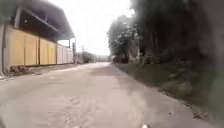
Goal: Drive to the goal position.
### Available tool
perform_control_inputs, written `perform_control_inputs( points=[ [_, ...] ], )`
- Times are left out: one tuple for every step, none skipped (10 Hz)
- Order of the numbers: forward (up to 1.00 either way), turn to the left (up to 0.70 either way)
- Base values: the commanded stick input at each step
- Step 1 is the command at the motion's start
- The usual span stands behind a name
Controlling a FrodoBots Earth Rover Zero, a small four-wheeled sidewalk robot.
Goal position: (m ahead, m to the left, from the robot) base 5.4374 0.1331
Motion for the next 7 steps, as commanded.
perform_control_inputs(
  points=[
    [0.85, 0.0],
    [0.85, 0.0],
    [0.85, 0.0],
    [0.85, 0.0],
    [0.85, -0.15],
    [0.85, -0.32],
    [0.85, -0.03]
  ],
)
